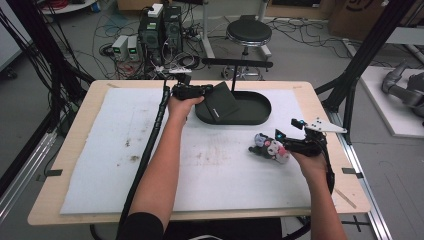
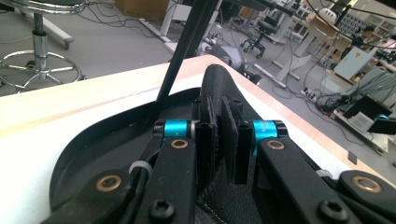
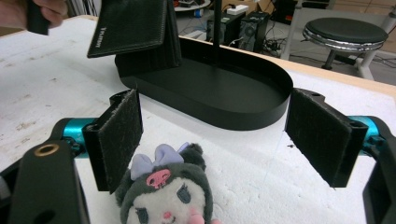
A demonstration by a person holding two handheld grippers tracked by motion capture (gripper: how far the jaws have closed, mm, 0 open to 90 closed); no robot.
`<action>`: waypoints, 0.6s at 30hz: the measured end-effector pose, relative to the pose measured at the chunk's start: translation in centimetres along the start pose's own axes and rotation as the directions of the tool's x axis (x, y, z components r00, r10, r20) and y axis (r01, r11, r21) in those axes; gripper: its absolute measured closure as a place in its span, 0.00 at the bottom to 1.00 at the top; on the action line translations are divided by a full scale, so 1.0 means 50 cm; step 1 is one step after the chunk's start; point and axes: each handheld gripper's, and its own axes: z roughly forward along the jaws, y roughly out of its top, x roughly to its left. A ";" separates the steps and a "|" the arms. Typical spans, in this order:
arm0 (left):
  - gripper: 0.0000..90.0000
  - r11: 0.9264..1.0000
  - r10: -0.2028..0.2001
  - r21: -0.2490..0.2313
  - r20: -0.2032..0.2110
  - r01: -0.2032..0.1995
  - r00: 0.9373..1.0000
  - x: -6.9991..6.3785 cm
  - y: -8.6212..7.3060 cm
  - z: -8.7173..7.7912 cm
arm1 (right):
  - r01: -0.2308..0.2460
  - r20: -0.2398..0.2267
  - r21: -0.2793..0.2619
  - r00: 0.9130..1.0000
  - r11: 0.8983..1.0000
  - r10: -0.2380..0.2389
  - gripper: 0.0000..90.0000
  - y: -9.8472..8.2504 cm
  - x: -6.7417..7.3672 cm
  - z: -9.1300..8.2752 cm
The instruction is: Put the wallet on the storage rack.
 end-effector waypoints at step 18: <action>0.93 0.995 -0.101 -0.037 -0.099 0.097 0.990 0.044 -0.034 0.039 | -0.014 0.003 0.003 1.000 1.000 0.014 0.22 -0.007 -0.011 0.001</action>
